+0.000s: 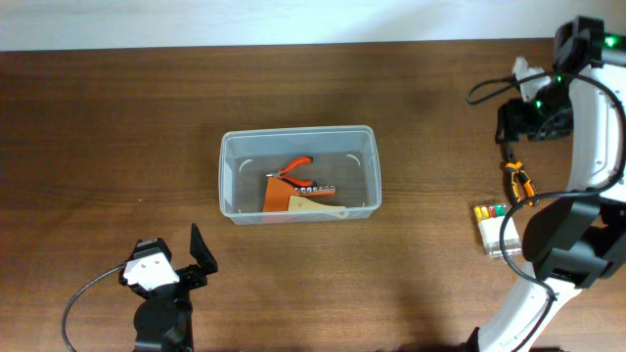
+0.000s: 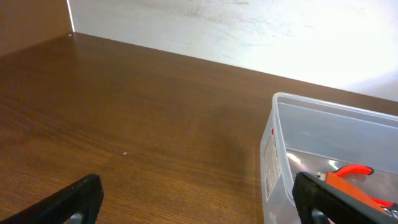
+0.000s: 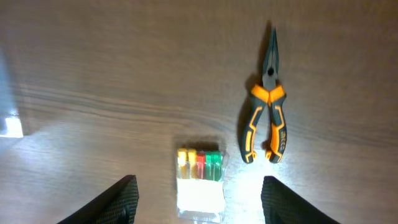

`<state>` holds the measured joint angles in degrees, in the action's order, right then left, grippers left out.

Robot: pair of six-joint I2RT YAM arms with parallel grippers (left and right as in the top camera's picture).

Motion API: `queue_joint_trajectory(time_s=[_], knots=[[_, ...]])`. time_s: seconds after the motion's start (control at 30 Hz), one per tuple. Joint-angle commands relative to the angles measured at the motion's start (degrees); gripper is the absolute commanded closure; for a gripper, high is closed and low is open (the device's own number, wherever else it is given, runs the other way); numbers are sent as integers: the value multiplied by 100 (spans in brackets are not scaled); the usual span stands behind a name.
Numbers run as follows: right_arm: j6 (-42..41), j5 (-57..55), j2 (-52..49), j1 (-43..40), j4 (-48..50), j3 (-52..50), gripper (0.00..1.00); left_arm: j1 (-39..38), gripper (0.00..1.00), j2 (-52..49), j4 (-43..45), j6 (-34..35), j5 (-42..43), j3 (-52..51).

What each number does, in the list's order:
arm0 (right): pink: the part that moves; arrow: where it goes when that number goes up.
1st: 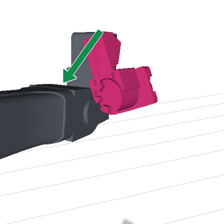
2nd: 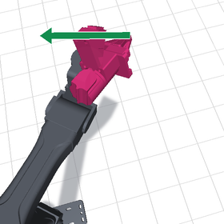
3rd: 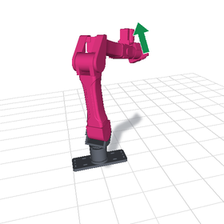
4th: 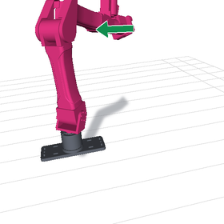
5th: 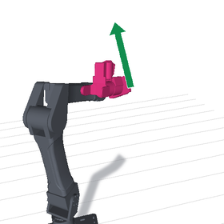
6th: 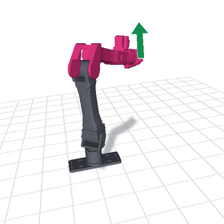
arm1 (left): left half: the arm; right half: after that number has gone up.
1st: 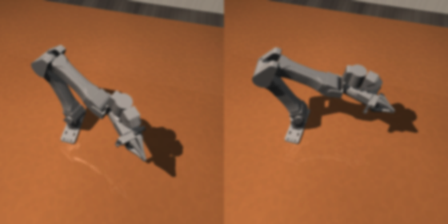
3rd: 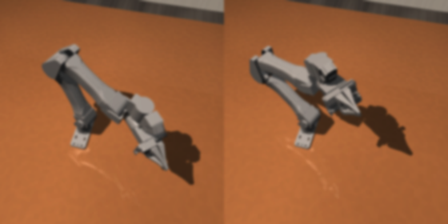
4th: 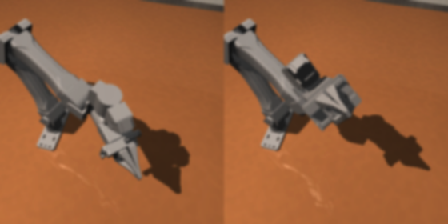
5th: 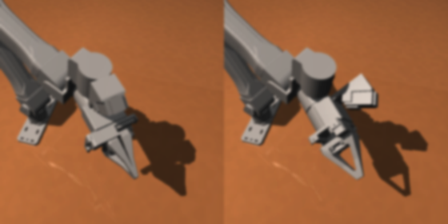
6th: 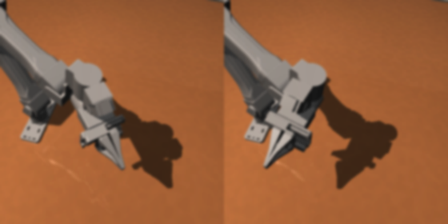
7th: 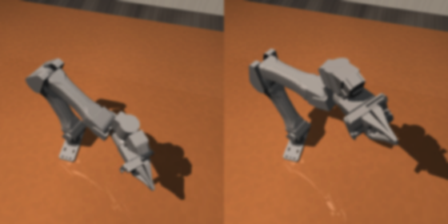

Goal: Pack container
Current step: 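Move the right gripper back over the orange-black pliers, then close the right gripper on the orange-black pliers handles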

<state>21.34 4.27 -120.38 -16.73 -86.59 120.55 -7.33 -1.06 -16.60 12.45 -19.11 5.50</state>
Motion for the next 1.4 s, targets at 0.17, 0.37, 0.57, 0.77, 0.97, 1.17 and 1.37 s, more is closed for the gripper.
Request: queue_joint_trajectory(time_s=[0.17, 0.37, 0.57, 0.77, 0.97, 1.17, 1.37], knots=[[90, -337, 2, -249, 962, -1620, 37, -17, 1, 37, -11, -50, -20, -17], [90, -953, 2, -247, 1464, -2306, 38, -17, 1, 37, -11, -50, -20, -17], [85, -960, 2, -249, 1537, -2354, 38, -17, 1, 37, -11, -50, -20, -17], [72, -1056, 0, -247, 1665, -2365, 38, -17, 1, 37, -11, -50, -20, -17], [68, -1058, 0, -260, 1847, -2509, 39, -17, 1, 37, -11, -50, -20, -17], [68, -1058, 0, -334, 2214, -3018, 39, -17, 1, 37, -11, -50, -20, -17], [61, -1056, 0, -378, 2697, -3515, 39, -17, 1, 37, -11, -50, -20, -17]])
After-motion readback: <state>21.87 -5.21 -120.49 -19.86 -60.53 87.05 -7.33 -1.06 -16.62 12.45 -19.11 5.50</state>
